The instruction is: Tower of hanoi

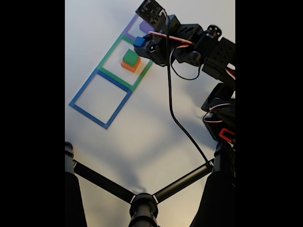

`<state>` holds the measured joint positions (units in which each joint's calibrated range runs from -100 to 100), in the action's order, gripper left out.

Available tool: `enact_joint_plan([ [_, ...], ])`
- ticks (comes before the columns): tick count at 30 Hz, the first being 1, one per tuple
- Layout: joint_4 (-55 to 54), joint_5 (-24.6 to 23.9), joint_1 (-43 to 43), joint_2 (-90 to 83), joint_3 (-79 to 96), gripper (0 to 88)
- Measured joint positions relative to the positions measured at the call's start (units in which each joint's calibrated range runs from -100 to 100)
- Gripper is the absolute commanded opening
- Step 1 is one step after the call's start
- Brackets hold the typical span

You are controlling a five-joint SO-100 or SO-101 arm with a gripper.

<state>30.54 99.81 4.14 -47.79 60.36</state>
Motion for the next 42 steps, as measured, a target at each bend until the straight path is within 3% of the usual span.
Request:
enact_joint_plan([
  [17,-42.26,-0.19,-0.7,12.44,18.31,0.6],
  [42,-59.57,-0.19,0.1,26.57,22.18,0.7],
])
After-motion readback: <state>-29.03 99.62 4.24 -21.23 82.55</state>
